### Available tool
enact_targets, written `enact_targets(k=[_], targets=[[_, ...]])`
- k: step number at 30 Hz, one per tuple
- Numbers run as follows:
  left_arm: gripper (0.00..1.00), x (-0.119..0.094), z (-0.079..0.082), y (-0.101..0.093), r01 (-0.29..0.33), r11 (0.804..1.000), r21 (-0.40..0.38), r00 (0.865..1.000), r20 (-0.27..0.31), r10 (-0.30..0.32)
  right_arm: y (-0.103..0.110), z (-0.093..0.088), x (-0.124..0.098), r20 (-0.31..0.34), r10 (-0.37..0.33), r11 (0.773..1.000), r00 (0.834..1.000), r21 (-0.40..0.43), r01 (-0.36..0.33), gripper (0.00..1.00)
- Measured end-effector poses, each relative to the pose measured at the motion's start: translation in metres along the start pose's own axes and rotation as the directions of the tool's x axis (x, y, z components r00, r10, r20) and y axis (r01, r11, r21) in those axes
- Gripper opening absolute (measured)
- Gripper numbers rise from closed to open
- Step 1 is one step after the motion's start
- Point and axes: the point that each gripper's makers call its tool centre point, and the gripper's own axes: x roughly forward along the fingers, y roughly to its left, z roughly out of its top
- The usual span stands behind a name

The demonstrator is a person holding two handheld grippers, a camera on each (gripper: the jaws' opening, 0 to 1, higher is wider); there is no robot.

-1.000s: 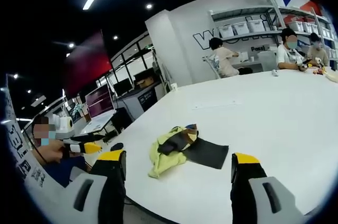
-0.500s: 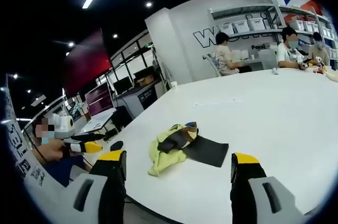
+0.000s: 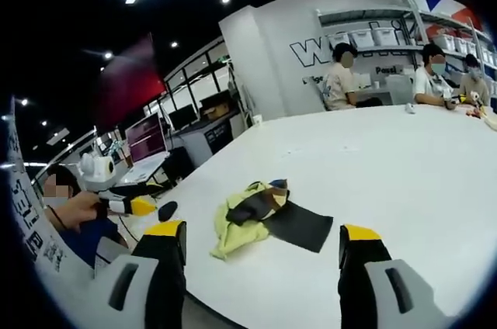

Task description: Fold the garment on the visible template until the final outline fits inside the template.

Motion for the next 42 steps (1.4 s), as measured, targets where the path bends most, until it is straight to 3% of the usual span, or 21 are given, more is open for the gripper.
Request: enact_targets(k=[7,8,11,15,18,19,27,29,30,31,34,42], targets=[[0.71,0.029,0.004,-0.004,0.049,0.997,0.059,0.998,-0.032,-0.047,0.003,0.009,0.015,-0.022,0.014,0.999,1.000,-0.029,-0.015,0.78],[0.71,0.043,0.009,-0.008,0.076,0.995,0.070,0.997,-0.039,-0.073,0.000,0.015,0.025,-0.016,0.018,1.000,1.000,-0.024,-0.018,0.78],[0.70,0.058,0.012,-0.008,0.099,0.991,0.085,0.995,-0.042,-0.095,-0.002,0.015,0.030,-0.026,0.022,1.000,0.999,-0.020,-0.022,0.78],[0.69,0.079,0.005,-0.009,0.131,0.986,0.103,0.989,-0.081,-0.123,-0.008,0.016,0.033,-0.039,0.019,1.000,0.999,-0.018,-0.020,0.78],[0.61,0.094,0.001,-0.005,0.128,0.987,0.093,0.987,-0.106,-0.118,-0.014,0.015,0.036,-0.052,0.012,1.000,0.999,-0.017,-0.013,0.78],[0.59,0.100,0.000,-0.014,0.135,0.985,0.107,0.983,-0.136,-0.120,-0.015,0.014,0.037,-0.058,0.010,1.000,0.998,-0.020,-0.012,0.78],[0.54,0.140,-0.008,-0.014,0.202,0.971,0.126,0.969,-0.171,-0.179,-0.022,0.011,0.038,-0.074,-0.004,1.000,0.997,-0.007,0.003,0.78],[0.49,0.146,-0.007,-0.018,0.214,0.968,0.131,0.967,-0.169,-0.191,-0.022,0.011,0.038,-0.073,-0.004,1.000,0.997,-0.001,0.004,0.78],[0.45,0.157,0.002,-0.023,0.246,0.958,0.145,0.967,-0.101,-0.233,-0.022,0.010,0.037,-0.073,-0.003,1.000,0.997,0.004,0.003,0.78],[0.39,0.162,0.003,-0.024,0.246,0.962,0.118,0.967,-0.088,-0.237,-0.023,0.009,0.037,-0.075,-0.004,1.000,0.997,0.006,0.005,0.78],[0.32,0.171,0.006,-0.028,0.262,0.962,0.076,0.963,-0.081,-0.255,-0.024,0.007,0.037,-0.091,-0.011,1.000,0.996,0.007,0.012,0.77],[0.32,0.200,-0.003,-0.021,0.254,0.963,0.095,0.961,-0.141,-0.239,-0.027,0.007,0.035,-0.081,-0.024,0.999,0.996,0.022,0.026,0.77]])
